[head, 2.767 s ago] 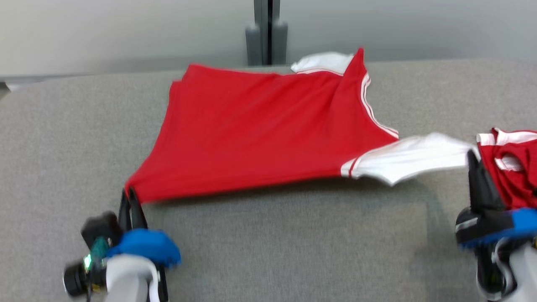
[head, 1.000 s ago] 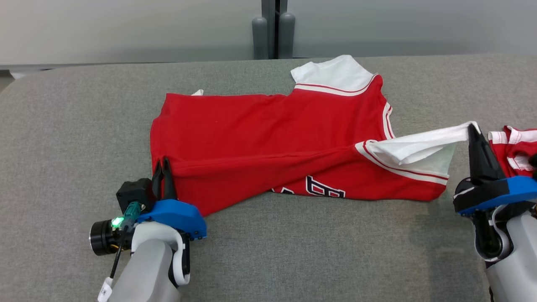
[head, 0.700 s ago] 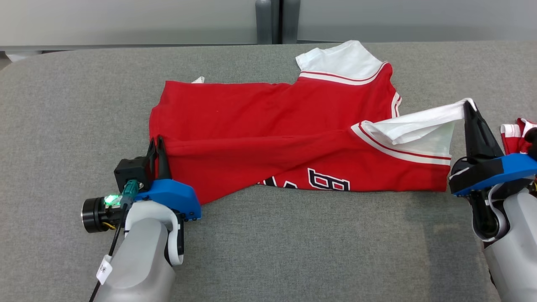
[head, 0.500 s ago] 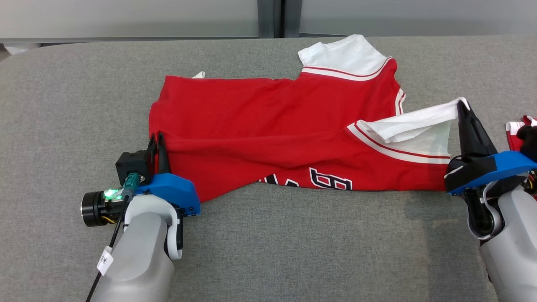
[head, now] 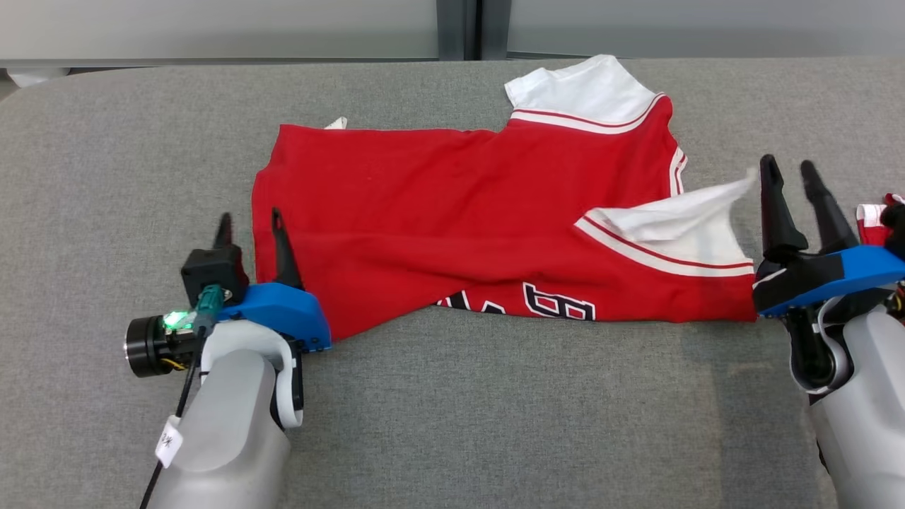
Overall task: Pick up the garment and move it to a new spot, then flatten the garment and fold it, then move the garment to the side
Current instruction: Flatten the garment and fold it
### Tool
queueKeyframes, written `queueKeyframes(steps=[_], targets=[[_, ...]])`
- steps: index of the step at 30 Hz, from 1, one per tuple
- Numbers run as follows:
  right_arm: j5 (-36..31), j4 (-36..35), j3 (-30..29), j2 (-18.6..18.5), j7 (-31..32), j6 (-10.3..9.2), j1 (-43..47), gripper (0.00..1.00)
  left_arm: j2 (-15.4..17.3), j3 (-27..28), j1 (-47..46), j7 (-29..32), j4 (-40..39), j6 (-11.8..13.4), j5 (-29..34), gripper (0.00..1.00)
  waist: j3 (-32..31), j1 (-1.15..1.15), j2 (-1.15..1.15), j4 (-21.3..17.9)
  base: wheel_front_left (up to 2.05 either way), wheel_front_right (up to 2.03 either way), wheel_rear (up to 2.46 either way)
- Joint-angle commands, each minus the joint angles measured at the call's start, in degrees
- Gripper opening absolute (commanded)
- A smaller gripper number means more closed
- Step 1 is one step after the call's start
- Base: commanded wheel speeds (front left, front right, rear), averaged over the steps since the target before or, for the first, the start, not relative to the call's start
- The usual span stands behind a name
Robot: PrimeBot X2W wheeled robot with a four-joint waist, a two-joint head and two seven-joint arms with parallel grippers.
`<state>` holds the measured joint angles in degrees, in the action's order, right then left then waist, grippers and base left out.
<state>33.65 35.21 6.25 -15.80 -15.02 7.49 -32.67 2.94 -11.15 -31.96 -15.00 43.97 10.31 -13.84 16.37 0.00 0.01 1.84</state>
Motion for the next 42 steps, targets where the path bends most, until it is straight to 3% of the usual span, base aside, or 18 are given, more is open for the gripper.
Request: queueKeyframes(steps=[1,6,13,25,26,28,29,34,42], targets=[[-0.5,-0.8,-0.8,0.1,-0.2,0.01,0.1,1.0,0.0,0.8,0.9,-0.2,-1.3,0.5,0.0,1.0,-0.2,0.0,-0.01,-0.1,0.0,0.0,0.0],[-1.7,-3.7,-3.7,0.7,-0.2,0.01,5.3,1.0,0.0,0.6,6.4,-0.2,-6.7,0.9,-2.0,1.0,-1.7,0.0,-0.01,-0.4,0.0,0.0,0.0],[-2.0,1.7,-2.6,1.2,-0.2,0.01,13.0,1.0,0.0,-2.5,12.5,-0.2,-10.1,1.4,-5.5,1.0,-4.1,0.0,-0.01,0.0,0.0,0.0,0.0],[-0.4,12.3,1.4,1.9,-0.2,0.01,10.1,1.0,0.0,-6.1,15.0,-0.2,-11.8,1.7,-7.3,1.0,-4.6,0.0,-0.01,2.7,0.0,0.0,0.0],[-0.1,13.1,1.7,2.1,-0.2,0.01,9.4,0.97,0.0,-6.2,15.0,-0.2,-11.8,1.6,-7.3,1.0,-4.4,0.0,-0.01,2.9,0.0,0.0,0.0],[0.2,15.1,3.0,2.2,-0.1,0.01,8.6,0.21,0.0,-6.1,15.1,-0.2,-11.9,1.4,-7.3,1.0,-4.3,0.0,-0.01,3.2,0.0,0.0,0.0],[0.4,15.9,3.9,2.3,0.0,0.01,8.3,0.0,0.0,-6.1,15.2,-0.2,-12.0,1.4,-7.3,1.0,-4.1,0.0,-0.01,3.3,0.0,0.0,0.0],[2.2,16.0,6.3,1.1,-0.1,0.01,7.7,0.0,0.0,-6.0,15.6,-0.2,-11.8,0.9,-7.5,1.0,-4.3,0.0,-0.01,3.4,0.0,0.0,0.0],[2.2,13.0,4.2,-1.5,-0.1,0.0,9.0,0.0,0.0,-7.1,17.0,-0.2,-9.3,-2.8,-9.4,1.0,-5.5,0.0,-0.01,1.9,0.0,0.0,0.0]])
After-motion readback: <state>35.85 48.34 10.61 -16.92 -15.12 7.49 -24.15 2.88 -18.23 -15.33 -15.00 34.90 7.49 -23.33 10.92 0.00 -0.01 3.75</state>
